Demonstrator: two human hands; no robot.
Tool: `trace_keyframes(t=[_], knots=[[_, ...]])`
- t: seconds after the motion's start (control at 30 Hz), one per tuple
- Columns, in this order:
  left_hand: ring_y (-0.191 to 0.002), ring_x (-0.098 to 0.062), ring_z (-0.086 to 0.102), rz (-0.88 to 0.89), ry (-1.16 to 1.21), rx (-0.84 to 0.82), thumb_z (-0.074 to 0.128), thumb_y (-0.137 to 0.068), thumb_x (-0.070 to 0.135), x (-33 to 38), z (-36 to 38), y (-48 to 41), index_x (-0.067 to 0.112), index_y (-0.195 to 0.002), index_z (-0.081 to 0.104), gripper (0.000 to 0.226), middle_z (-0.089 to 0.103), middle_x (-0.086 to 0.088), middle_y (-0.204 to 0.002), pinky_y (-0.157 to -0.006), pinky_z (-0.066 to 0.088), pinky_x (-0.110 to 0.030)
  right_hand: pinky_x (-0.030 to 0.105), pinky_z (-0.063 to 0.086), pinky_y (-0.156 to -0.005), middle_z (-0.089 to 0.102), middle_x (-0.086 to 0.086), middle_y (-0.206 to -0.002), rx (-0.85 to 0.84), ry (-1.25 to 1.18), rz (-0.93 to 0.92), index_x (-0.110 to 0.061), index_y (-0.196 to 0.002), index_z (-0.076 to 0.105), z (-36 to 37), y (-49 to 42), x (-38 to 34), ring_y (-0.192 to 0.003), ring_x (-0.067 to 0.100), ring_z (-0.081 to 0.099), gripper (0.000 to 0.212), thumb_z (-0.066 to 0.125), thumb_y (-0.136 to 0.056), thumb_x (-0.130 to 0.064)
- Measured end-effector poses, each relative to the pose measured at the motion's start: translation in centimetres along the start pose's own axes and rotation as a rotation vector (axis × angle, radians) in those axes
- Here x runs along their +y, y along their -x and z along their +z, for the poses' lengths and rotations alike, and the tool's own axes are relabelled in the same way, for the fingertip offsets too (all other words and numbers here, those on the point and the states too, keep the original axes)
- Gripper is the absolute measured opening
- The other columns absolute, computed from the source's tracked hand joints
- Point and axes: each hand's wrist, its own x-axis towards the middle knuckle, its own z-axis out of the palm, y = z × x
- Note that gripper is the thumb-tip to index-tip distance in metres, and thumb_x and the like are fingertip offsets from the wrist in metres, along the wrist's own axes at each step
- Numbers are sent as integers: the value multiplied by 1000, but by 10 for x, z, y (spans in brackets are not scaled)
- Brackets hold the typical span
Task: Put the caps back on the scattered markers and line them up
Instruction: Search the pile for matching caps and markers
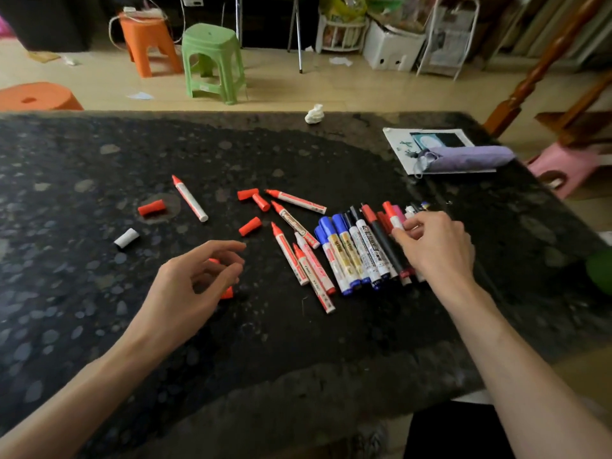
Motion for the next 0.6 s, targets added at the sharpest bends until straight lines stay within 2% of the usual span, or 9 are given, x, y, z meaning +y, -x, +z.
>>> trace_keyframes(t=[0.07, 0.13, 0.23, 0.33, 0.43, 0.5, 0.6], knots=[[-85, -18, 74, 16, -5, -30, 69, -95, 10, 3, 9, -4, 30, -118, 71, 30, 75, 2, -102, -81, 62, -43, 39, 57, -80, 79, -2, -100, -29, -14, 8, -26, -103, 77, 5, 1, 2, -100, 29, 72, 23, 73, -93, -46], [-87, -17, 73, 35, -10, -50, 69, -95, 11, 8, 19, -8, 31, -119, 70, 30, 75, 3, -102, -82, 61, -44, 38, 58, -79, 79, -1, -98, -30, -21, 0, -26, -101, 77, 7, 2, 2, -98, 27, 73, 26, 71, -94, -50], [-88, -17, 74, 59, -20, -68, 68, -96, 12, 15, 30, -11, 31, -119, 70, 29, 74, 3, -102, -83, 61, -42, 30, 48, -72, 79, -1, -100, -66, -42, 13, -24, -104, 78, 4, 2, 4, -99, 26, 73, 27, 71, -95, -49], [-89, -16, 74, 66, -51, -84, 66, -97, 11, 16, 34, -11, 33, -118, 70, 30, 75, 3, -102, -83, 61, -36, 31, 48, -76, 79, -2, -103, -83, -42, 27, -25, -103, 78, -2, 3, 7, -104, 25, 72, 21, 73, -94, -43], [-86, -13, 75, 42, -63, -80, 66, -97, 7, 13, 34, -9, 36, -115, 70, 34, 76, 6, -100, -79, 59, -23, 27, 46, -73, 78, -4, -102, -86, -75, 26, -25, -104, 77, -5, 4, 9, -100, 22, 72, 13, 74, -95, -32], [-84, -11, 75, 22, -75, -55, 65, -97, 5, 10, 31, -8, 34, -115, 70, 35, 76, 9, -99, -77, 58, -18, 31, 55, -75, 77, -5, -95, -55, -127, -39, -25, -102, 77, -3, 7, 3, -94, 19, 73, 10, 73, -95, -31], [-84, -10, 75, -11, -84, -16, 64, -98, 6, 6, 24, -8, 29, -116, 71, 30, 76, 10, -99, -78, 62, -32, 38, 57, -87, 72, -8, -89, -56, -201, -183, -25, -104, 76, 6, 18, -18, -97, 16, 68, 13, 73, -94, -33]])
